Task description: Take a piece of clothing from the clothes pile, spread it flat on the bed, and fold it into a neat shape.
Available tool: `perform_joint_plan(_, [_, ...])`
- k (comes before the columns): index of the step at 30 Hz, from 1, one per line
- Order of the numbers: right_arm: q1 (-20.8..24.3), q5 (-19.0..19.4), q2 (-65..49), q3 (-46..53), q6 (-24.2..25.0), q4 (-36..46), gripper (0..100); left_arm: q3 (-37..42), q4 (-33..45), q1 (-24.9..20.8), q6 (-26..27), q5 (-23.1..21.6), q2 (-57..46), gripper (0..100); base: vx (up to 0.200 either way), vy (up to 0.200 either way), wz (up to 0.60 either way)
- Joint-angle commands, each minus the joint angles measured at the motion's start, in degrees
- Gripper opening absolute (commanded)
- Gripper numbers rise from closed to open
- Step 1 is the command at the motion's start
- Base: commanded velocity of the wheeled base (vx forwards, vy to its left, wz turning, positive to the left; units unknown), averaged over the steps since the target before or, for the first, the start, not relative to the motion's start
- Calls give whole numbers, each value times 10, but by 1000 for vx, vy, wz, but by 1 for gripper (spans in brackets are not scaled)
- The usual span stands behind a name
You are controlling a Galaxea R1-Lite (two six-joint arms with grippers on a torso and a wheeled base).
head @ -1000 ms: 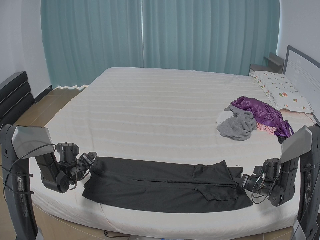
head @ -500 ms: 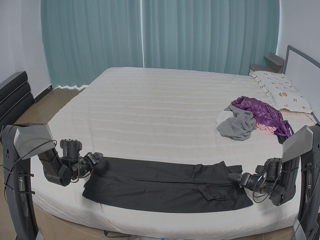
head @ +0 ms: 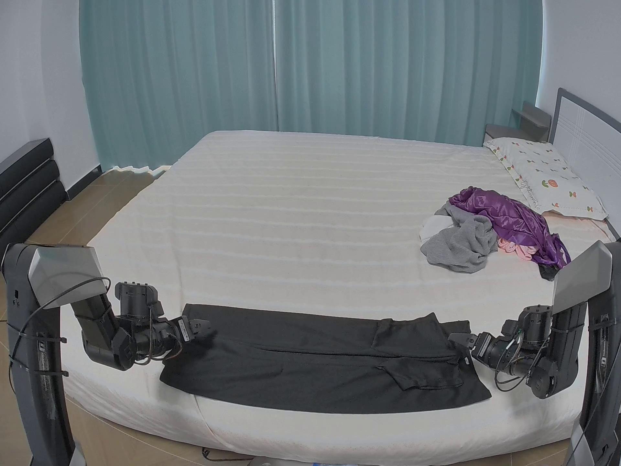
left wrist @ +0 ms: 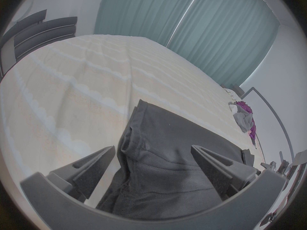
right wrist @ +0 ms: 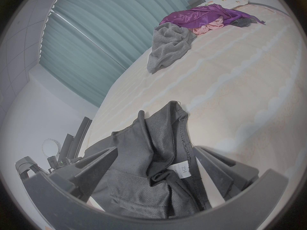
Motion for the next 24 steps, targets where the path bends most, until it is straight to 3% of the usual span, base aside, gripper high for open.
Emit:
perform_joint_plan(1, [2, 0, -4, 4, 0, -8, 100, 5, -2, -11, 1, 22, 6, 100, 0, 0, 0])
perform_joint_plan(4, [9, 0, -5, 7, 0, -8, 100, -1, -2, -18, 1, 57, 16, 100, 0, 0, 0])
perform_joint_plan(10, [9, 0, -4, 7, 0, -8, 100, 4, -2, -18, 1, 62, 17, 100, 0, 0, 0])
perform_joint_plan(11, [9, 0, -3, 7, 0, -8, 100, 5, -2, -18, 1, 62, 16, 0, 0, 0, 0])
perform_joint_plan(24, [6, 3, 8, 1, 15, -8, 100, 17, -12, -18, -6, 57, 11, 0, 0, 0, 0])
